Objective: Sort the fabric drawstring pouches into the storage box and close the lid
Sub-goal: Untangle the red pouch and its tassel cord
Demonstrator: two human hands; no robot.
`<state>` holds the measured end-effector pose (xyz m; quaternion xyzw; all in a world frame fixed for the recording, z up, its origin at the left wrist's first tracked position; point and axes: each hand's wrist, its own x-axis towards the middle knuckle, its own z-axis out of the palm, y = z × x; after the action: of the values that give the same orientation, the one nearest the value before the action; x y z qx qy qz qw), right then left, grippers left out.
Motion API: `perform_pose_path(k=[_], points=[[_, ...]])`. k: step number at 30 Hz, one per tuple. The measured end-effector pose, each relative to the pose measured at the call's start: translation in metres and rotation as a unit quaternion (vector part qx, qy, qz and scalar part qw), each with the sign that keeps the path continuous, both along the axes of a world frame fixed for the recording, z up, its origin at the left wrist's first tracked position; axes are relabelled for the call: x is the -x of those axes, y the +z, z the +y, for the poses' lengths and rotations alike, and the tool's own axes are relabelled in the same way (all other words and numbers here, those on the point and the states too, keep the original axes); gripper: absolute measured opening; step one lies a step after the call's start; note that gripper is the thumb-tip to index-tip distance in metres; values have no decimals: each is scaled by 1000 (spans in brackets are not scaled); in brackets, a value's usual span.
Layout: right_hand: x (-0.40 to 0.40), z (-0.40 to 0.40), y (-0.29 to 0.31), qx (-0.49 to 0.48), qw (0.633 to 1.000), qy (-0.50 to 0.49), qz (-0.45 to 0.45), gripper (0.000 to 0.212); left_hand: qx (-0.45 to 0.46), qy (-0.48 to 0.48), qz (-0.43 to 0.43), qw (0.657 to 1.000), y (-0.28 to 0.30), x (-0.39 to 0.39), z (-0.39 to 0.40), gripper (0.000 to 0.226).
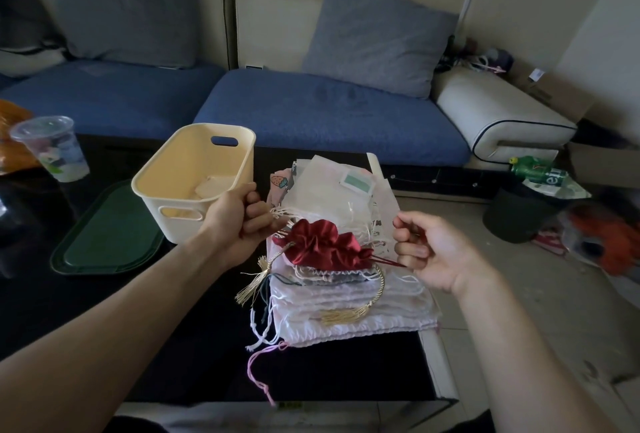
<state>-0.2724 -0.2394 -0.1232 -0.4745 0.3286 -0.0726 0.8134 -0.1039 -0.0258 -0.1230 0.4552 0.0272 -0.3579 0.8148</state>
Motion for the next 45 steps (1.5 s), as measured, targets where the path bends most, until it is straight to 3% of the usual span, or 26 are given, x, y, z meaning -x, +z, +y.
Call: perform_pose_path(k=[3,5,7,10,16,21,22,23,25,27,33,36,37,40,42,45], points=[[2,-4,-2,96,993,29,66,23,-43,-42,-21,998,2,0,1,43],[3,-4,-3,168,978,59,109,17,-141,-96,-120,978,-3,0,0,44],[4,-2,-3,191,967,103,132,14,-263,-160,-234,922,-9,0,1,48],[7,0,-1,211,953,147,161,15,-382,-204,-329,839,-15,-2,4,50],[9,-3,-2,251,918,225,211,14,-410,-210,-334,822,-13,-7,6,48],[8,2,-4,276,902,255,214,18,-458,-212,-424,752,-11,1,3,47],[7,3,-4,278,912,244,178,14,-432,-216,-434,761,-10,4,2,47],[5,5,-5,269,930,221,118,10,-385,-224,-421,791,-8,7,1,45],[-1,10,-6,198,966,162,-26,12,-251,-247,-341,872,-2,14,-1,38],[-7,19,-6,140,974,134,-116,15,-148,-255,-263,919,7,21,-4,31],[-23,54,-23,245,947,202,-48,16,-17,-241,-177,954,20,38,-13,23],[-27,66,-30,317,912,261,9,23,-32,-181,-197,963,12,35,-17,28],[-27,69,-33,360,890,278,19,25,-87,-162,-254,950,6,33,-16,29],[-30,79,-43,444,846,294,17,19,-227,-166,-423,862,-10,33,-12,31],[-34,84,-47,461,846,268,17,12,-259,-179,-454,834,-17,34,-10,37],[-37,87,-46,437,867,235,46,18,-363,-129,-575,722,-15,33,-8,49]])
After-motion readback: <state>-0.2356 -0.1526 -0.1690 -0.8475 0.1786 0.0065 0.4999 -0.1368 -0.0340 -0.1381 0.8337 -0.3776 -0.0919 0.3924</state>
